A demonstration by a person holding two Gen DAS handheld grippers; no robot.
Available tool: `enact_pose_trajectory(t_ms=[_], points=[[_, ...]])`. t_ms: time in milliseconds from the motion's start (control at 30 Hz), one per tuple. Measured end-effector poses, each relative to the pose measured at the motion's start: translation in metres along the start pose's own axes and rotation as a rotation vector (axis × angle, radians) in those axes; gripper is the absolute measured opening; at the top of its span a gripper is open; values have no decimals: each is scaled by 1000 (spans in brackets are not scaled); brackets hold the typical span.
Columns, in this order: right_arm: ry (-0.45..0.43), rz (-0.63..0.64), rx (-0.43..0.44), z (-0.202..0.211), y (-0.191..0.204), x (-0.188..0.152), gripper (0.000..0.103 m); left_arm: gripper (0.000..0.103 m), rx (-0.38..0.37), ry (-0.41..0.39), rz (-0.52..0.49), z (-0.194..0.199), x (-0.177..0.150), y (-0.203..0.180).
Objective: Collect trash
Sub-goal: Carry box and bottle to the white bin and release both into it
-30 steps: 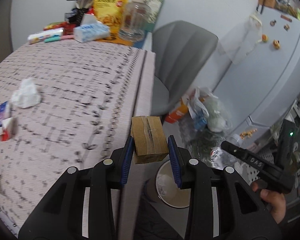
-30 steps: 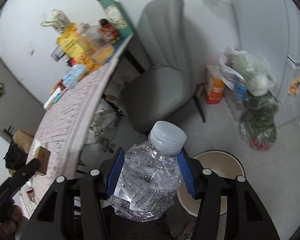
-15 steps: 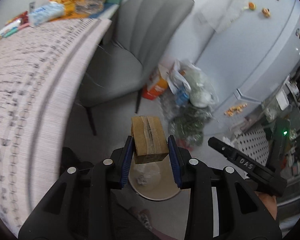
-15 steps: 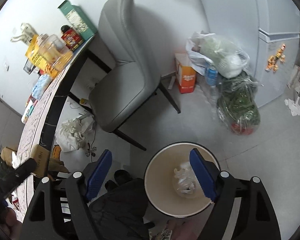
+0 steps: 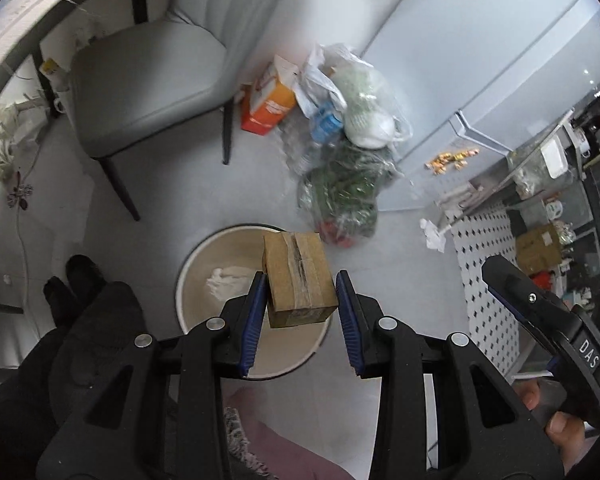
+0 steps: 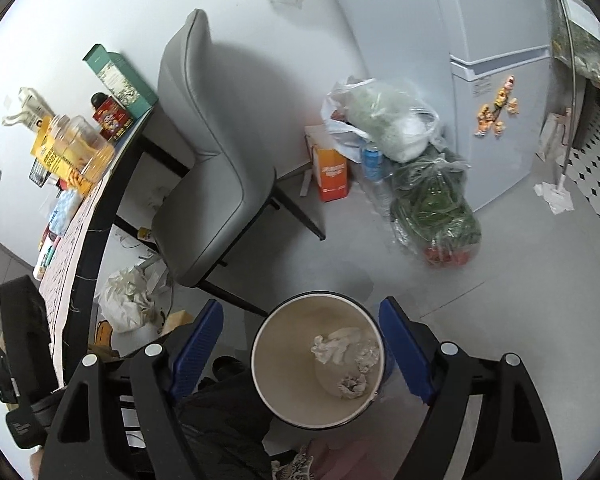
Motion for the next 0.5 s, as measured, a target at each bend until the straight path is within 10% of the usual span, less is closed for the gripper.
enact_pose_trajectory(t_ms=[167, 500], points=[[-18, -10, -14, 11, -4, 1, 82, 76, -57, -23, 37, 11, 2, -3], [-52, 19, 10, 21, 28, 6, 86, 92, -88, -121, 96, 63, 20, 29]])
Point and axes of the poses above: each gripper's, at about its wrist camera, not at the fingertips, and z roughly against the way its jaws point, y to its left, x to its top, the point moved 7 cm from there along -z, roughly the way its jaws point, and after that the axes turned 13 degrees about x, right-handed, at the moved point
